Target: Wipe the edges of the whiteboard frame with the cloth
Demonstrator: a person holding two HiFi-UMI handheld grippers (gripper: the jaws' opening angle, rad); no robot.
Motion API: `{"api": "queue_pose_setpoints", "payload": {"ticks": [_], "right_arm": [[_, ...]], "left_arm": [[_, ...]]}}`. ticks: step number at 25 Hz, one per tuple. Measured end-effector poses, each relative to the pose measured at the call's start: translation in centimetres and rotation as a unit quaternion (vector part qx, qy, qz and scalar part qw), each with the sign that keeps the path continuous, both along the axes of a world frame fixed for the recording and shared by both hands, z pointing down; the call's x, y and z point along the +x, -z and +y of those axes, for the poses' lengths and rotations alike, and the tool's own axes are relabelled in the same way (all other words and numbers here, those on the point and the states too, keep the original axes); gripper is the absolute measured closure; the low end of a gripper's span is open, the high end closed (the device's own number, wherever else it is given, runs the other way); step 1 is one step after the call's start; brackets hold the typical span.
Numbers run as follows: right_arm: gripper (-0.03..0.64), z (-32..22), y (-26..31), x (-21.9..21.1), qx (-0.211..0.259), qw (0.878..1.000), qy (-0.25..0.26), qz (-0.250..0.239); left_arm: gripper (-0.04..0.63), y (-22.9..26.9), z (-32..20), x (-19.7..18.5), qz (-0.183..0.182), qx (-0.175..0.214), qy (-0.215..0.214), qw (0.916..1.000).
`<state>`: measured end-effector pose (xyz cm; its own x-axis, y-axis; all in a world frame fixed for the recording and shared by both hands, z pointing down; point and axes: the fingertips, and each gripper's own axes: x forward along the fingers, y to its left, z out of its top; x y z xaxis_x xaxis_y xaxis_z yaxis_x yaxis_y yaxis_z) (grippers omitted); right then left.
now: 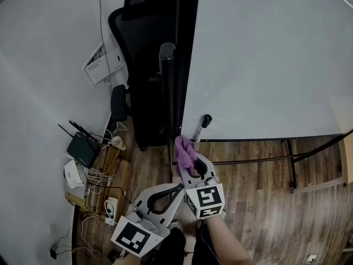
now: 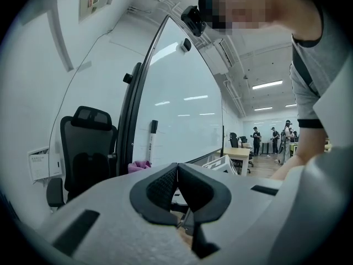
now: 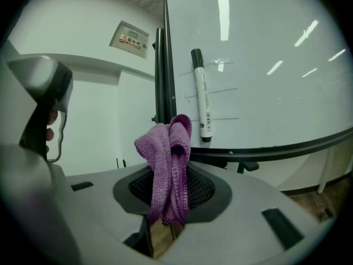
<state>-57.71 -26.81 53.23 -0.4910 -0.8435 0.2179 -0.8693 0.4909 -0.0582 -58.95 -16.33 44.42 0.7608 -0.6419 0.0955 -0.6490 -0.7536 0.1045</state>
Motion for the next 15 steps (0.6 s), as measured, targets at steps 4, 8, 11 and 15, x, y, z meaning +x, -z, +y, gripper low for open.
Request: {"api": "queue_pose_setpoints", "payload": {"ticks": [4, 8, 11, 15], "right_arm": [[0.503, -1.3, -0.7, -0.4, -0.002, 1.000, -0.008, 0.000], [0.503, -2.2, -0.8, -0.2, -0.006, 1.000, -0.021, -0.007], [0.503, -2.5, -0.8, 0.6, -0.008, 1.000, -0.024, -0.011], [0.511, -2.5, -1.0, 1.7, -0.005, 0.999, -0.031, -0.003]], "left_arm": [[0.578, -0.8, -0.6, -0.8, -0.002, -0.009, 0.009, 0.9999], [0.578, -1.1, -1.0, -1.2, 0.000, -0.012, 0.013, 0.9998], [0.578, -1.0, -1.2, -0.9, 0.004, -0.014, 0.011, 0.9998], [0.578, -1.2, -1.6, -0.2, 0.006, -0.018, 0.007, 0.9998]]}}
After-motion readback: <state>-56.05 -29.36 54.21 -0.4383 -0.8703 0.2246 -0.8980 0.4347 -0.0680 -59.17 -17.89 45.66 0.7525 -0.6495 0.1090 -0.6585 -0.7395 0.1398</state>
